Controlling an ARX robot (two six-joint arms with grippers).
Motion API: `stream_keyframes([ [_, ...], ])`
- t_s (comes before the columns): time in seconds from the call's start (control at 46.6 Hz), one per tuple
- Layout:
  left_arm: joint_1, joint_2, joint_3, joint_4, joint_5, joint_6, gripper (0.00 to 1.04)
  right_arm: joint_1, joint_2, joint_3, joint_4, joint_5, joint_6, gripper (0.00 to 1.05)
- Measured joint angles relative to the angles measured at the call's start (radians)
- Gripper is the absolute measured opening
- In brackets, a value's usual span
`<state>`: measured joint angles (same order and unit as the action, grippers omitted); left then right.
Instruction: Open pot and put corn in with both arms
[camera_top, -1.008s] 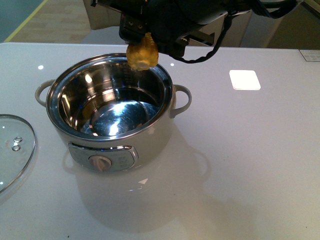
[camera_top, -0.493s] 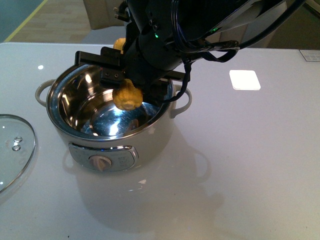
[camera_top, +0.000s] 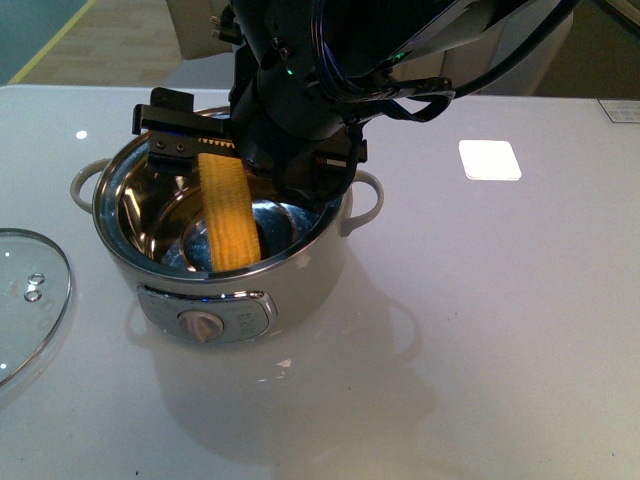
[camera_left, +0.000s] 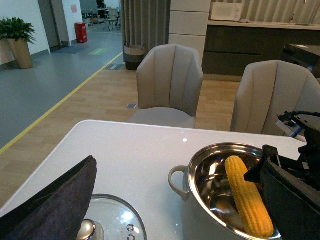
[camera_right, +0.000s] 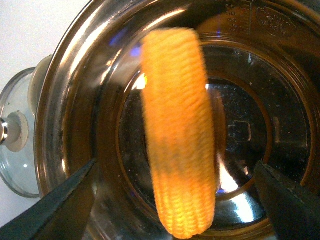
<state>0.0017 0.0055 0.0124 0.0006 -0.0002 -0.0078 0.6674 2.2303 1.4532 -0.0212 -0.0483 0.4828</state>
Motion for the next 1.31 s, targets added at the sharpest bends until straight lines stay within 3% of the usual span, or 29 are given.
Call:
stream_keyframes([
  [0.279, 0.0, 0.0, 0.0, 0.0, 0.0, 0.0, 0.98, -0.043, -0.083, -0.105, 0.068, 0.004, 0.024, 0.96],
  [0.429, 0.0, 0.0, 0.0, 0.0, 0.0, 0.0, 0.98, -0.156, -0.298, -0.271, 0.15, 0.017, 0.01, 0.96],
  [0.686, 0.0, 0.0, 0.0, 0.0, 0.0, 0.0, 0.98, -0.38, -0.74, -0.638, 0.182, 0.037, -0.14, 0.96],
  [0.943, 0.0, 0.0, 0.0, 0.0, 0.0, 0.0, 0.98, -0.469, -1.128, -0.882, 0.108, 0.051, -0.27, 0.95],
  [1.05, 0.0, 0.0, 0.0, 0.0, 0.0, 0.0, 0.98, -0.469, -1.187, -1.031, 0.454, 0.21, -0.38, 0.8],
  [1.136, 0.0, 0.0, 0.0, 0.0, 0.0, 0.0, 0.98, -0.484, -1.216, -1.107, 0.619, 0.217, -0.417, 0.7],
  [1.2, 0.0, 0.0, 0.0, 0.0, 0.0, 0.0, 0.98, -0.498, -1.243, -1.147, 0.684, 0.212, -0.438, 0.61],
  [1.308, 0.0, 0.0, 0.0, 0.0, 0.0, 0.0, 0.98, -0.532, -1.324, -1.229, 0.699, 0.179, -0.462, 0.37],
])
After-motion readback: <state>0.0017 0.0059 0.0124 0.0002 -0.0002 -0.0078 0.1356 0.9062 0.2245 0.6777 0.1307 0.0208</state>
